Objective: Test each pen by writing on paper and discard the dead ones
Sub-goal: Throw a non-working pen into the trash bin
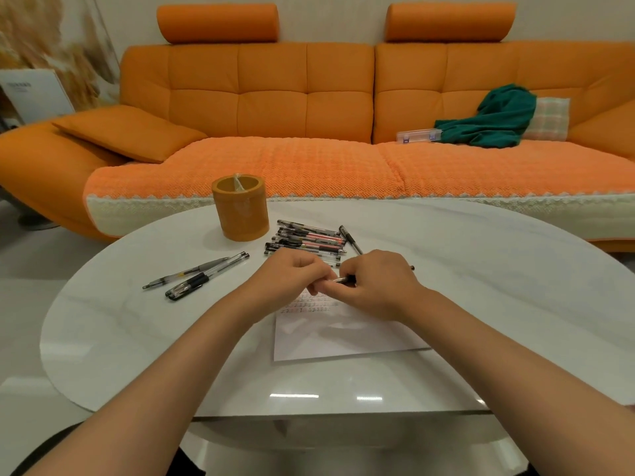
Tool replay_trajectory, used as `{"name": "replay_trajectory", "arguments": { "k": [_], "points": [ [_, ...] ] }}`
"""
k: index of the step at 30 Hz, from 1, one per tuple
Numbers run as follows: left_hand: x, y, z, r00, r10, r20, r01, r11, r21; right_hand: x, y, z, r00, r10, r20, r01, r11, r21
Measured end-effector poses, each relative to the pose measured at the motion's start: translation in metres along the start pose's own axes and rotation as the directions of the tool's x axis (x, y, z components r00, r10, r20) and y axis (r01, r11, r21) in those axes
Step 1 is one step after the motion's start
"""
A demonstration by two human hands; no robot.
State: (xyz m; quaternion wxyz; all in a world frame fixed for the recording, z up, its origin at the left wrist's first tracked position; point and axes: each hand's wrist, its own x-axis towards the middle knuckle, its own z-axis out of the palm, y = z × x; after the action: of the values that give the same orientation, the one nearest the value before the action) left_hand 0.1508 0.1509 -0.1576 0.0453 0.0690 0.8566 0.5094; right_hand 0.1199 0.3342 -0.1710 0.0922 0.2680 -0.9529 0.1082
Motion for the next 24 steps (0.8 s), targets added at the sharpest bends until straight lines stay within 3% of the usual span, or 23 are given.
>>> {"name": "replay_trajectory", "arguments": {
  "k": [6, 10, 13, 17, 21, 24],
  "points": [
    [-0.002, 0.002, 0.024, 0.999, 0.027, -0.029, -0.021, 0.98, 0.199, -0.032, 0.027, -0.024, 0.984, 0.046, 0.174, -0.088, 0.967, 0.24],
    [0.014, 0.021, 0.058, 0.992, 0.111, -0.06, -0.092, 0.963, 0.252, -0.06, 0.064, -0.044, 0.99, 0.11, 0.093, -0.133, 0.946, 0.297],
    [0.029, 0.048, 0.096, 0.98, 0.198, -0.004, -0.186, 0.929, 0.32, -0.089, 0.102, -0.061, 0.965, 0.263, -0.013, -0.248, 0.925, 0.289],
    [0.047, 0.083, 0.161, 0.951, 0.275, 0.139, -0.308, 0.873, 0.378, -0.136, 0.158, -0.091, 0.839, 0.516, -0.174, -0.443, 0.832, 0.334],
    [0.061, 0.111, 0.228, 0.907, 0.333, 0.256, -0.415, 0.804, 0.425, -0.187, 0.208, -0.117, 0.655, 0.724, -0.217, -0.579, 0.665, 0.472],
    [0.068, 0.126, 0.27, 0.882, 0.356, 0.309, -0.467, 0.746, 0.475, -0.225, 0.242, -0.118, 0.537, 0.811, -0.231, -0.678, 0.578, 0.455]
  ]
}}
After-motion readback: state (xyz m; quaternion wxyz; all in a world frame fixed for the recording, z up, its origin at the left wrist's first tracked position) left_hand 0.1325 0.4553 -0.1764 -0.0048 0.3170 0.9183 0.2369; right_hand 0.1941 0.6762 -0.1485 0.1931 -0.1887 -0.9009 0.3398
